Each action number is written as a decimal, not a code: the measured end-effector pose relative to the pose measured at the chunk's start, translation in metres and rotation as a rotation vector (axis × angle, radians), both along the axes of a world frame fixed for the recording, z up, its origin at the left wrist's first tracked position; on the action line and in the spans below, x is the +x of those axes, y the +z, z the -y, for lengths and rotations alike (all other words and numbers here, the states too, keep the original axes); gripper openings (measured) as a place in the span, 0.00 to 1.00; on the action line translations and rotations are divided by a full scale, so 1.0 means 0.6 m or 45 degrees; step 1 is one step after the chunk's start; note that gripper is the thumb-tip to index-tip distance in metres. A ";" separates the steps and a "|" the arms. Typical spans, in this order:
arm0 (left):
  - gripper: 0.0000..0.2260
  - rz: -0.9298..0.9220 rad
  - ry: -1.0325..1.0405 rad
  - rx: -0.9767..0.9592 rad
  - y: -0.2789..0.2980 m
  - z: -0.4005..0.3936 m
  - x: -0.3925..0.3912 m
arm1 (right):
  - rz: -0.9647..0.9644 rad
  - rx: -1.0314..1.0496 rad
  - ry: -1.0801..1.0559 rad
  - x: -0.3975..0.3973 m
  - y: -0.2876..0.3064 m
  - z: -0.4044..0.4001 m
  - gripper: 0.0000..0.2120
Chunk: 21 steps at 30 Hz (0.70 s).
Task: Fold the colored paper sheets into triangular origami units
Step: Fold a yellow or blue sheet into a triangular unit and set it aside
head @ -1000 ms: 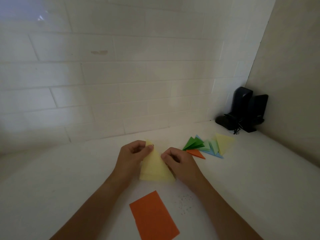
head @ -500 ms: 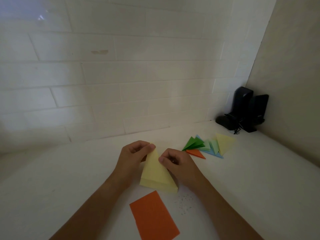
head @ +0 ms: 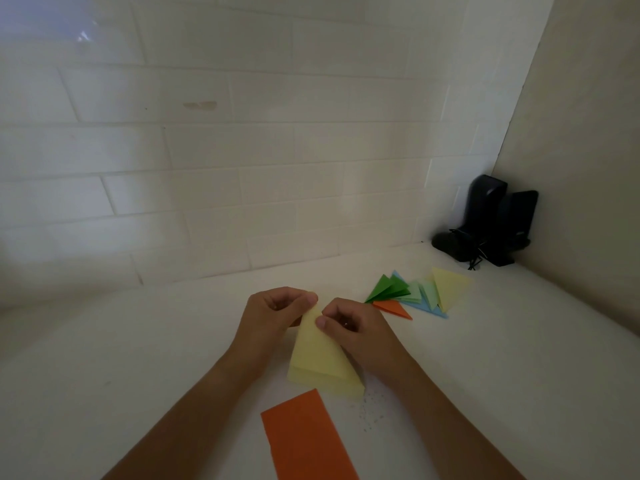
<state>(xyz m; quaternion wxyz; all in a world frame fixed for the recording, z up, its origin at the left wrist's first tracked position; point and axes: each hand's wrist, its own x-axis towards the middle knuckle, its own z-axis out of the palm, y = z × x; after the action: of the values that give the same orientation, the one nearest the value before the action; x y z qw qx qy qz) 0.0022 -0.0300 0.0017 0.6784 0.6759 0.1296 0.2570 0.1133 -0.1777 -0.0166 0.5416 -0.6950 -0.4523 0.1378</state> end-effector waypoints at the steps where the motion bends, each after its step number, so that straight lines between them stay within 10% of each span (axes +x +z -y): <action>1: 0.06 0.007 0.018 0.010 0.000 0.000 0.000 | 0.000 -0.005 -0.004 0.000 0.000 0.000 0.07; 11: 0.05 -0.006 0.427 -0.036 -0.016 -0.027 0.012 | -0.108 0.076 -0.211 0.010 -0.001 0.001 0.08; 21: 0.07 -0.412 0.491 0.996 -0.024 -0.010 0.018 | 0.080 0.039 -0.213 0.009 -0.009 -0.003 0.06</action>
<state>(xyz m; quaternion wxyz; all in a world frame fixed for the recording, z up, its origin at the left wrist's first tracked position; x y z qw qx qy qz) 0.0132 -0.0238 -0.0125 0.2833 0.8761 0.2504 0.2992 0.1190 -0.1758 -0.0222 0.5474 -0.7260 -0.4114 0.0633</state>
